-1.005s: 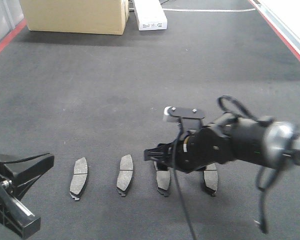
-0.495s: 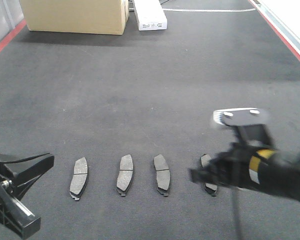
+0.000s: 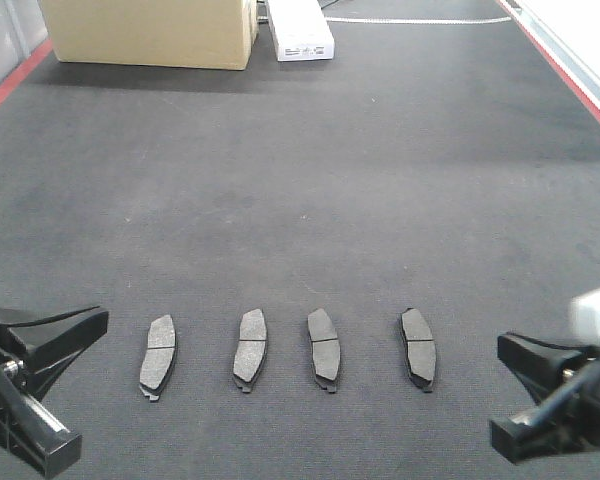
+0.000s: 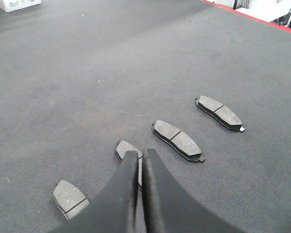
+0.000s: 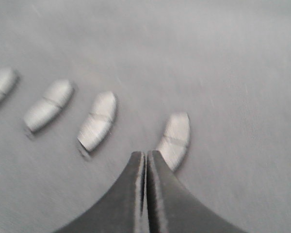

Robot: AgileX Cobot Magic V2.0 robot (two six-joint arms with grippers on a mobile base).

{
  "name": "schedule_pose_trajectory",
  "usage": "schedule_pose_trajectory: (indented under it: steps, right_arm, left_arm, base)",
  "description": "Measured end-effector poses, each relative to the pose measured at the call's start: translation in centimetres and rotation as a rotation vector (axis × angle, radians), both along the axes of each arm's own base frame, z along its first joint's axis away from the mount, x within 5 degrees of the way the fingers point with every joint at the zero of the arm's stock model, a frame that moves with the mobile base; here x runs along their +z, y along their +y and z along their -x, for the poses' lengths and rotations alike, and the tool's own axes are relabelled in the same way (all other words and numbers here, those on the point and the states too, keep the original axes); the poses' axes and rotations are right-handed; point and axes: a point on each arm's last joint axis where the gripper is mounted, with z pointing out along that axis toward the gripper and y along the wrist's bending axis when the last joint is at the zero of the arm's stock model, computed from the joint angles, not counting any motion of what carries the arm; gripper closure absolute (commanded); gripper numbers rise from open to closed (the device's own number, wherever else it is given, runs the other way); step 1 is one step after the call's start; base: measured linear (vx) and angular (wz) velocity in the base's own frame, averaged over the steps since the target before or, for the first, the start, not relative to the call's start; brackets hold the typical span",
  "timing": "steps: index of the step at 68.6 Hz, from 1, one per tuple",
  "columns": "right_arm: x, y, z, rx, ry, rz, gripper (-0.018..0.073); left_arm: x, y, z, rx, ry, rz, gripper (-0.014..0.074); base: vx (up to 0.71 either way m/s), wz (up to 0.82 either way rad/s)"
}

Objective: Move and align brake pads A on conveyor

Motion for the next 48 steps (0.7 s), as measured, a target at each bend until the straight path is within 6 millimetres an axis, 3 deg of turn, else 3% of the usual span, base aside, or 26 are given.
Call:
schedule_pose_trajectory:
  steps: [48]
  right_arm:
    - [0.46, -0.25, 0.57, 0.014, -0.05, -0.028, 0.0569]
  left_arm:
    - [0.0, 0.0, 0.0, 0.0, 0.0, 0.0, 0.0603]
  base:
    - [0.0, 0.0]
